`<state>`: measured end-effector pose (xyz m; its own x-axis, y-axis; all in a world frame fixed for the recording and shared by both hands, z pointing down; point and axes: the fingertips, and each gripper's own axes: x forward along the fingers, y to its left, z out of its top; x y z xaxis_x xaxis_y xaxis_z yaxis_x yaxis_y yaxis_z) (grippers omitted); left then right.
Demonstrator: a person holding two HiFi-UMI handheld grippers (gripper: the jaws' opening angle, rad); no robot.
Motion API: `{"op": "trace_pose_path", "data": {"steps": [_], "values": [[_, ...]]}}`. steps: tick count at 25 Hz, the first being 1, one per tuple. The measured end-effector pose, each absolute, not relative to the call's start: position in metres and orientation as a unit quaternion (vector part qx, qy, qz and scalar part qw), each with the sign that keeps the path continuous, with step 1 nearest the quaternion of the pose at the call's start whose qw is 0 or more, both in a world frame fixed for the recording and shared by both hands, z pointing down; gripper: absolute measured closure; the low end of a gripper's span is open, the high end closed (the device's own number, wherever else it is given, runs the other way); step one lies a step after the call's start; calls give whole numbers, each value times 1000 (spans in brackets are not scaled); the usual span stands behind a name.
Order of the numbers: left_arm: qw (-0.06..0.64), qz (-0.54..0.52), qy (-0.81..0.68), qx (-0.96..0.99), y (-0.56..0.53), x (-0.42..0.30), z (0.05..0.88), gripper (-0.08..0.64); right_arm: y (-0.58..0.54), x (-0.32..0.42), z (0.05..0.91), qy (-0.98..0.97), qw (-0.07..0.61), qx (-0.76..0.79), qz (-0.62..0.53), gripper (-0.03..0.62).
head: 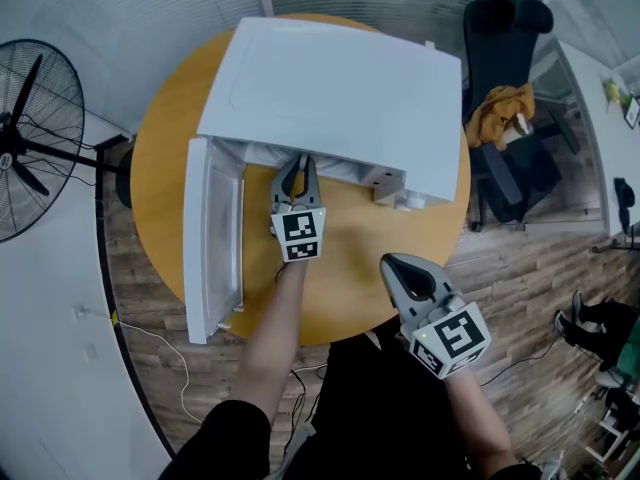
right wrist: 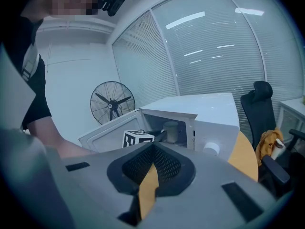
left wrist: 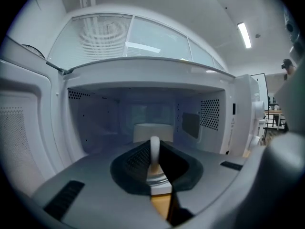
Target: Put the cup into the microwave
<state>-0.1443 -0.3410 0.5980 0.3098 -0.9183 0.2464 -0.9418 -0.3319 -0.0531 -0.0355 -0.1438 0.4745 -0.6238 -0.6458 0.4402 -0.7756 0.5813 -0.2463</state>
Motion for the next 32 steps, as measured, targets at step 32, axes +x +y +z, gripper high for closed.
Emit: {"op": "trace_pose_path", "data": {"steps": [32], "values": [[26,128,-566,814,-397,-138,603,523,-140,-28,482,-868,161,418,215,583]]}}
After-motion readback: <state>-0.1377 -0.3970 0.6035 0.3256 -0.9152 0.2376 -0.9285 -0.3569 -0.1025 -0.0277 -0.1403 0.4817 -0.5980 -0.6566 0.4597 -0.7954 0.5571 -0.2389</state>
